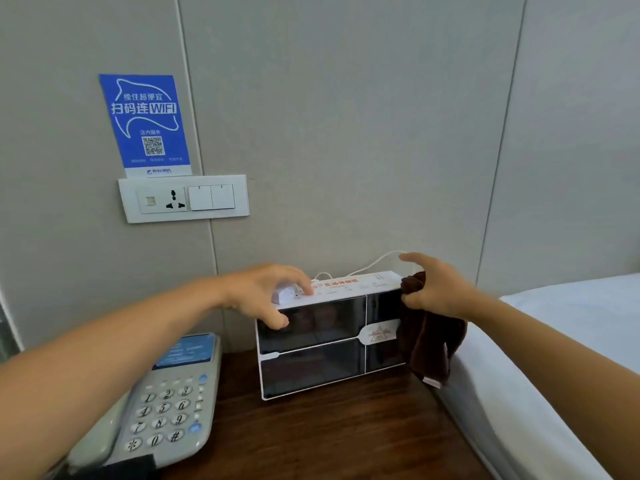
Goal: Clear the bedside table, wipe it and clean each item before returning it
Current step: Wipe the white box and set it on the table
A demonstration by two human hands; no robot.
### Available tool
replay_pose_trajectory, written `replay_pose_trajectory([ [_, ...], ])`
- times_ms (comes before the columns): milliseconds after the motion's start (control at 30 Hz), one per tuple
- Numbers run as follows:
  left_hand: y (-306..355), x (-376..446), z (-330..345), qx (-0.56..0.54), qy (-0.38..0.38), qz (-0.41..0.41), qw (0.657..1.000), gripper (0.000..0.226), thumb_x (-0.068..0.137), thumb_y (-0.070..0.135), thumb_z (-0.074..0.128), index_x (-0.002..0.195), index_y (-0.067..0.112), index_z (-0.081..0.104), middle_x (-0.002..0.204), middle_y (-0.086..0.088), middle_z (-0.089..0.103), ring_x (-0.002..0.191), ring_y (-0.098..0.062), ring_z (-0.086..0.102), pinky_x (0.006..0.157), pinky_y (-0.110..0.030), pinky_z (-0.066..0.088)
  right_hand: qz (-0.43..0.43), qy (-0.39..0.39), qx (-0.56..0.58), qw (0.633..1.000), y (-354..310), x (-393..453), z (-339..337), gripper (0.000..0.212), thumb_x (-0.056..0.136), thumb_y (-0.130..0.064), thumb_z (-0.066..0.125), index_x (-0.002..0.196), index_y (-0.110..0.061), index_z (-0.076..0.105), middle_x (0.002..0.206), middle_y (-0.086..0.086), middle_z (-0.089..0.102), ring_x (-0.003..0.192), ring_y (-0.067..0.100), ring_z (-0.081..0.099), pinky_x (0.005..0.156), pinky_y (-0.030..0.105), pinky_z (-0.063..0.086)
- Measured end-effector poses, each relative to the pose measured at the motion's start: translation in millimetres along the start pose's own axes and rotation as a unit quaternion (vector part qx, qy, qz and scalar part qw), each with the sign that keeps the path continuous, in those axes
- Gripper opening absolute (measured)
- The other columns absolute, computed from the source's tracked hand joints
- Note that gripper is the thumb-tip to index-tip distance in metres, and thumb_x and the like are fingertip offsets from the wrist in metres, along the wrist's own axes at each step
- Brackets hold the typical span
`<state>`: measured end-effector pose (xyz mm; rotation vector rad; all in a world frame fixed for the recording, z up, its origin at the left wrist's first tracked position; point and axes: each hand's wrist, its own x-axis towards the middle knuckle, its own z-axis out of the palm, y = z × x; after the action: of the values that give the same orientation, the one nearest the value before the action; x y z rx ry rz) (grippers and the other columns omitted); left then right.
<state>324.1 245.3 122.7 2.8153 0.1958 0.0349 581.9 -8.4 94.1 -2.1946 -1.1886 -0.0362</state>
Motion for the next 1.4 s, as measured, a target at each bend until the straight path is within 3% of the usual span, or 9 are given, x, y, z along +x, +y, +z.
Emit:
replay_pose_trajectory([
  [67,-6,6,-3,-0.007,0.012,0.004,1.0,0.06,0.077,0.013,0.083,0.132,0.029,0.066,0.144,0.014,0.053,0.129,-0.007,0.049,0.1,-0.008,0.04,0.003,0.023,0.021,1.0,2,4,5,0.08,0.075,-0.022,0.082,0.147,-0.035,0.049,0.095,-0.004,0.066,0.088,0.012,0.063,0.071,0.024,0.047],
  [233,-14,15,-6,0.003,0.026,0.007,1.0,0.057,0.076,0.027,0.086,0.129,0.038,0.068,0.146,0.019,0.049,0.133,-0.007,0.044,0.112,-0.029,0.037,0.017,0.074,0.036,0.996,11,2,18,0.067,0.077,-0.026,0.083,0.139,-0.032,0.058,0.1,-0.005,0.069,0.092,0.017,0.065,0.082,0.03,0.048],
  [433,-17,16,-4,-0.011,0.047,-0.001,0.999,0.054,0.077,0.022,0.088,0.123,0.043,0.069,0.14,0.021,0.05,0.123,0.001,0.046,0.096,-0.012,0.042,0.016,0.09,0.053,0.994,9,5,22,0.064,0.079,-0.025,0.082,0.138,-0.032,0.056,0.096,-0.004,0.068,0.089,0.015,0.064,0.078,0.029,0.046],
  [567,-14,18,-5,-0.01,0.025,-0.027,0.999,0.056,0.075,0.03,0.086,0.12,0.054,0.063,0.137,0.018,0.052,0.123,-0.012,0.052,0.103,-0.032,0.048,0.041,0.032,0.073,0.996,12,15,8,0.07,0.077,-0.023,0.082,0.141,-0.032,0.053,0.102,-0.002,0.066,0.095,0.018,0.065,0.086,0.033,0.052],
  [633,-11,18,-4,0.003,0.012,-0.043,0.999,0.06,0.075,0.032,0.084,0.125,0.054,0.059,0.137,0.017,0.05,0.118,-0.015,0.054,0.1,-0.032,0.05,0.047,-0.018,0.063,0.997,8,27,-5,0.08,0.075,-0.02,0.081,0.146,-0.034,0.047,0.108,-0.001,0.064,0.1,0.021,0.063,0.093,0.036,0.053],
  [767,-5,18,1,0.048,0.016,-0.044,0.998,0.078,0.077,0.03,0.08,0.148,0.035,0.047,0.145,0.015,0.044,0.123,-0.01,0.047,0.101,-0.021,0.041,0.031,-0.132,-0.014,0.991,-13,50,-21,0.093,0.074,-0.015,0.079,0.154,-0.037,0.037,0.125,0.001,0.057,0.111,0.022,0.058,0.094,0.033,0.049],
  [900,-6,14,10,0.06,0.04,-0.029,0.997,0.08,0.084,0.02,0.079,0.154,0.024,0.042,0.15,0.012,0.04,0.13,-0.005,0.038,0.094,0.003,0.025,0.039,-0.177,-0.069,0.981,-22,61,-24,0.088,0.07,-0.021,0.079,0.15,-0.027,0.045,0.139,0.0,0.058,0.118,0.023,0.058,0.099,0.034,0.05],
  [1167,1,8,11,0.117,0.038,-0.045,0.991,0.069,0.086,0.035,0.074,0.15,0.033,0.048,0.143,0.008,0.046,0.127,-0.014,0.042,0.108,-0.033,0.039,-0.027,-0.081,-0.03,0.996,-10,49,-18,0.09,0.073,-0.02,0.08,0.153,-0.025,0.038,0.155,-0.005,0.05,0.134,0.015,0.051,0.109,0.03,0.042],
  [1400,8,10,15,0.146,0.045,-0.079,0.985,0.08,0.086,0.038,0.074,0.152,0.015,0.035,0.142,-0.002,0.037,0.136,-0.022,0.029,0.114,-0.038,0.036,-0.028,-0.04,0.021,0.999,-4,45,-12,0.091,0.075,-0.015,0.08,0.154,-0.02,0.036,0.158,0.0,0.047,0.143,0.016,0.045,0.107,0.026,0.038],
])
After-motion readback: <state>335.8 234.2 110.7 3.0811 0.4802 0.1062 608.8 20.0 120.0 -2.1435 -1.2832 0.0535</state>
